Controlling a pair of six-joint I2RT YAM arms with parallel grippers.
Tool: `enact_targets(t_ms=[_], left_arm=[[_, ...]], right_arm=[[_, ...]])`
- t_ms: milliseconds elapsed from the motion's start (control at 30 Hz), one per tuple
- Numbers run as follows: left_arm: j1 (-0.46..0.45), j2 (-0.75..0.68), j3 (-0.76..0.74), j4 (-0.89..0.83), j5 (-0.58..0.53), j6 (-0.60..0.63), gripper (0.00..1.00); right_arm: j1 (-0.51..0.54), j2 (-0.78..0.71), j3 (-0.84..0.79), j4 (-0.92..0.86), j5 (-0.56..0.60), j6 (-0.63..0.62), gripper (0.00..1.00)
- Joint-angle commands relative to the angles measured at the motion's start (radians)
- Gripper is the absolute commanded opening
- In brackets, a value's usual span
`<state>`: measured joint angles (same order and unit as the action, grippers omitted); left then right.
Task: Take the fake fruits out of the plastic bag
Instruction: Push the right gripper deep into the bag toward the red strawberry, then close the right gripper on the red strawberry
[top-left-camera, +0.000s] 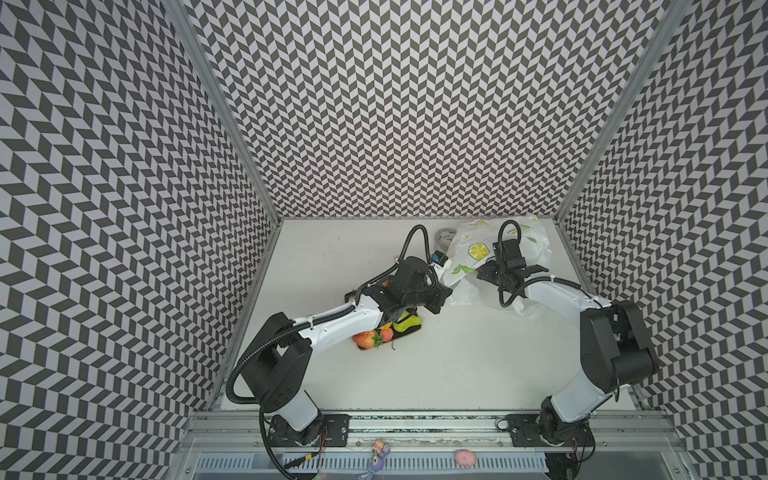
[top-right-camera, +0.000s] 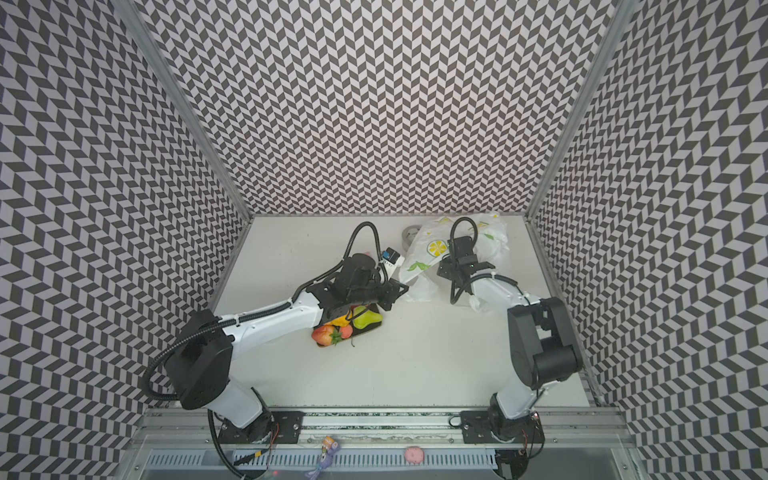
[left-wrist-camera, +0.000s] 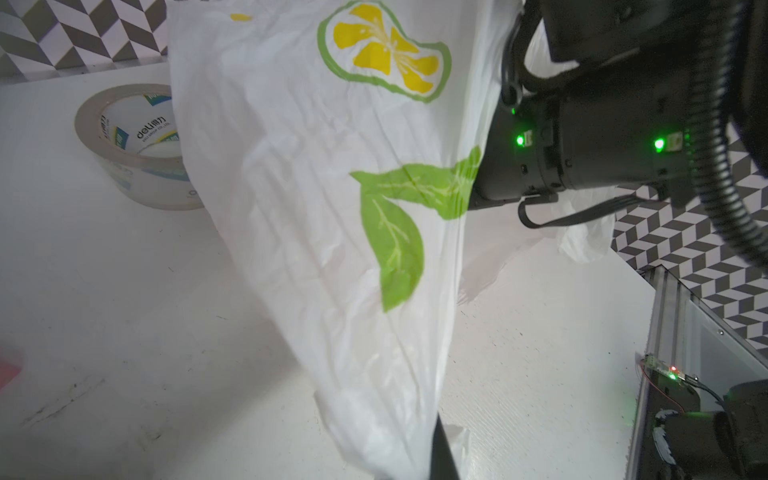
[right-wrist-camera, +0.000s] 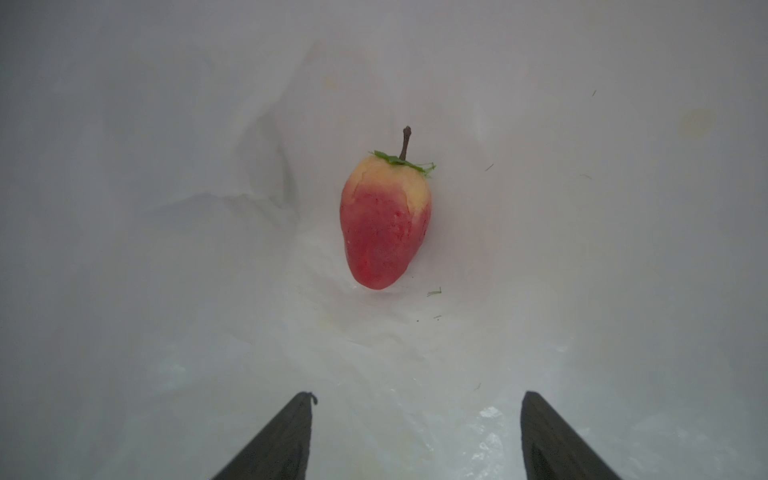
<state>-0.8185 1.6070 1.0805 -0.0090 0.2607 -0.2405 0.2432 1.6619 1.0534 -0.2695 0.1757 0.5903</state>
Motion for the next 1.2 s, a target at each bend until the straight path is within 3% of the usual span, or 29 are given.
enact_targets(t_ms=[0, 800, 1167], left_arm=[[-0.02, -0.012, -0.01, -0.02, 0.011, -0.008, 0.0], [-0.087, -0.002, 0.032, -0.063, 0.046, 0.007, 0.0], [-0.094, -0.024, 0.029, -0.084, 0.031, 0.014, 0.0]], right_arm=[[-0.015, 0.035, 0.005, 0.116, -0.019, 0.135, 0.8], [-0.034, 0.264, 0.134, 0.271, 0.063, 0.169, 0.85], [-0.04, 0.422, 0.298, 0.18, 0.145, 0.13, 0.72]])
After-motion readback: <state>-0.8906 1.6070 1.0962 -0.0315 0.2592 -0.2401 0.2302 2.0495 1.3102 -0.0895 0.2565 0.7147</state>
